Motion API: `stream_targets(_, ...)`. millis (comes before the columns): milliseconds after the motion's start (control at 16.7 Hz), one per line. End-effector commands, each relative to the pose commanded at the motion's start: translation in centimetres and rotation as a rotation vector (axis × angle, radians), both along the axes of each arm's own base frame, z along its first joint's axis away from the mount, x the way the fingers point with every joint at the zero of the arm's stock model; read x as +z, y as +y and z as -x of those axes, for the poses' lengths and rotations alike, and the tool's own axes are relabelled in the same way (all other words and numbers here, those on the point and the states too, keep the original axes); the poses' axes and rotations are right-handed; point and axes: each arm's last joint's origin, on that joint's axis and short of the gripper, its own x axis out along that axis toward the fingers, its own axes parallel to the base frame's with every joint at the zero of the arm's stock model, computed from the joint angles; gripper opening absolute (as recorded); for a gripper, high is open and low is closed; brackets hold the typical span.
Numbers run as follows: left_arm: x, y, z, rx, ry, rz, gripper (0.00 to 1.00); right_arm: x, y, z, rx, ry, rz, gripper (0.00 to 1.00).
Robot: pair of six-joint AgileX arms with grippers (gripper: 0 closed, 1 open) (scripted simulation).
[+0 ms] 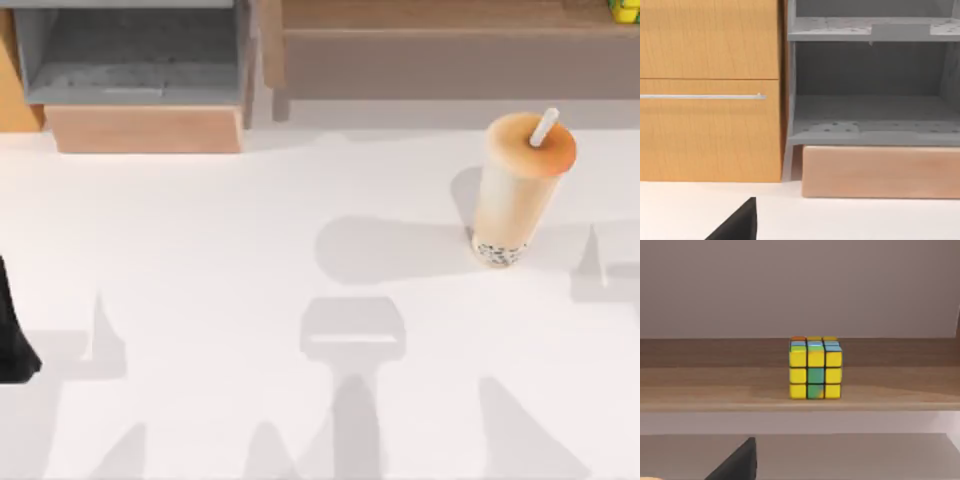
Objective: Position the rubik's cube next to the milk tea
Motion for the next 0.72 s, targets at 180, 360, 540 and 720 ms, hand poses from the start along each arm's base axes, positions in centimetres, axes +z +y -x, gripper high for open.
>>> stream_targets(180, 0.0, 0.0, 0.0, 0.000, 0.000, 0.000, 1.00, 0.7, 0.2, -5.3, 0.005, 0.054, 0.005, 1.00)
stream_targets(360, 0.0, 0.0, 0.0, 0.000, 0.000, 0.000, 1.00, -1.0, 0.3, -11.2, 0.002, 0.123, 0.008, 1.00)
stream_targets(540, 0.0, 0.0, 0.0, 0.000, 0.000, 0.000, 1.00, -3.5, 0.3, -16.0, -0.004, 0.145, 0.009, 1.00)
stream_targets(720, 0.0, 0.0, 0.0, 0.000, 0.000, 0.000, 1.00, -6.1, 0.5, -19.7, -0.002, 0.133, 0.009, 1.00)
